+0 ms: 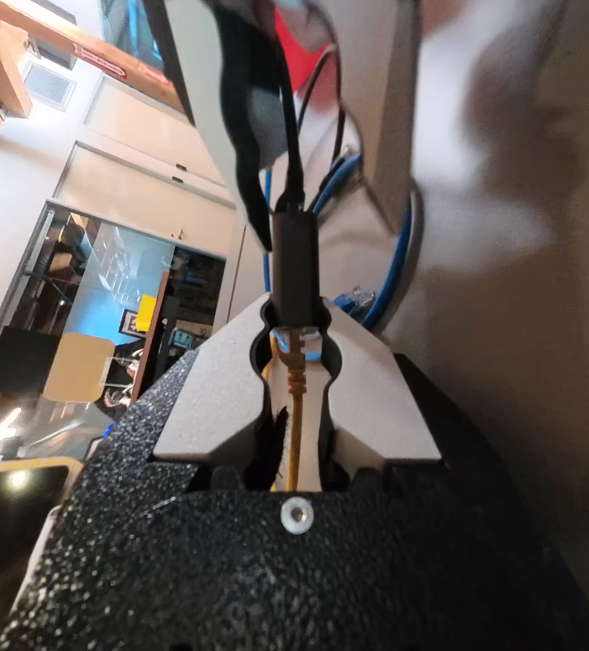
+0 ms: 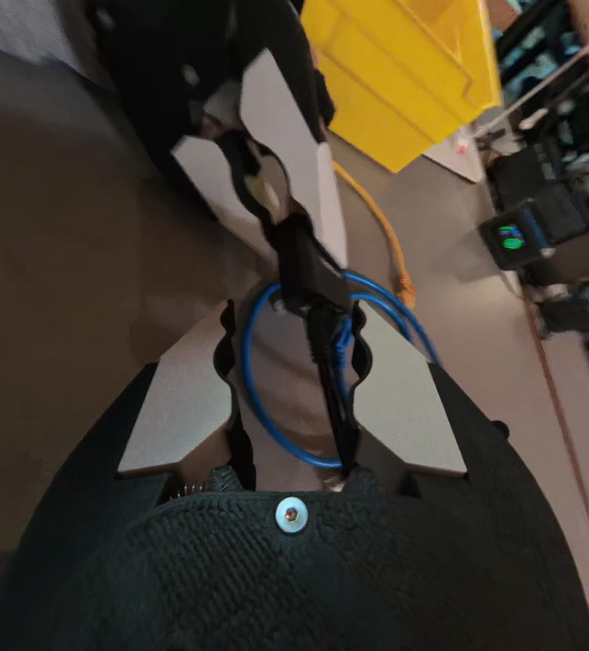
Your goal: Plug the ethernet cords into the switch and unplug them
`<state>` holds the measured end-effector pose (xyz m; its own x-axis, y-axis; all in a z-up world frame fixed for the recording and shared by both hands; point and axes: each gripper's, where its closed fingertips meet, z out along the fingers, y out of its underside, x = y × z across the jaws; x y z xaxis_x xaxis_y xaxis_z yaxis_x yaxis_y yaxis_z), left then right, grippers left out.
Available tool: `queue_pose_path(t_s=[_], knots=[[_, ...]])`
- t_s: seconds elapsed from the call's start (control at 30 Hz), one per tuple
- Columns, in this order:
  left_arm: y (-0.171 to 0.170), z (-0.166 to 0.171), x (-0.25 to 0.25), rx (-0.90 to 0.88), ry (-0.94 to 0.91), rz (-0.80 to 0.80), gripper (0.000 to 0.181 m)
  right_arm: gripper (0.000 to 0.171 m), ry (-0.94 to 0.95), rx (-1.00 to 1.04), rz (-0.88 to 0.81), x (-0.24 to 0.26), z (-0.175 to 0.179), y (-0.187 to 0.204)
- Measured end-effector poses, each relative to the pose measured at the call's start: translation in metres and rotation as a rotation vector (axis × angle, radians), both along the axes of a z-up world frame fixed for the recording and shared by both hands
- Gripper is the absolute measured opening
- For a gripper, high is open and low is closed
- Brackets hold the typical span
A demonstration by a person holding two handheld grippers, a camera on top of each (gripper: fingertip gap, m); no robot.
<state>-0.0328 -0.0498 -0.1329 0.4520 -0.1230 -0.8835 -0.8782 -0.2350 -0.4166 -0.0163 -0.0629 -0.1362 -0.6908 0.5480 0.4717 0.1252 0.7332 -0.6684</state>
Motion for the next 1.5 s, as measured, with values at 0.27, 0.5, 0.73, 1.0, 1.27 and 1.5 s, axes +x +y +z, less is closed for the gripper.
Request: queue_pose_path(t_s=[0.27, 0.5, 0.73, 1.0, 1.27, 1.5], knots=[[-0.012, 0.055, -0.003, 0.302, -0.230, -0.040, 0.097, 0.024, 0.120, 0.091, -0.067, -0.012, 0.019, 0.022], [-0.030, 0.083, -0.017, 0.460, -0.312, -0.012, 0.107, 0.021, 0.211, -0.155, -0.173, -0.003, 0.161, 0.084], [-0.029, 0.079, -0.017, 0.443, -0.285, 0.005, 0.101, 0.021, 0.387, -0.189, -0.169, 0.021, 0.349, 0.117], [-0.035, 0.078, -0.033, 0.463, -0.314, 0.064, 0.102, 0.021, 0.493, -0.080, -0.385, 0.037, 0.452, 0.233], [-0.038, 0.076, -0.046, 0.474, -0.337, 0.116, 0.102, 0.021, 0.471, -0.228, -0.529, 0.054, 0.389, 0.347], [-0.024, 0.071, -0.035, 0.419, -0.330, 0.113, 0.103, 0.021, 0.558, -0.304, -0.707, 0.107, 0.293, 0.420]])
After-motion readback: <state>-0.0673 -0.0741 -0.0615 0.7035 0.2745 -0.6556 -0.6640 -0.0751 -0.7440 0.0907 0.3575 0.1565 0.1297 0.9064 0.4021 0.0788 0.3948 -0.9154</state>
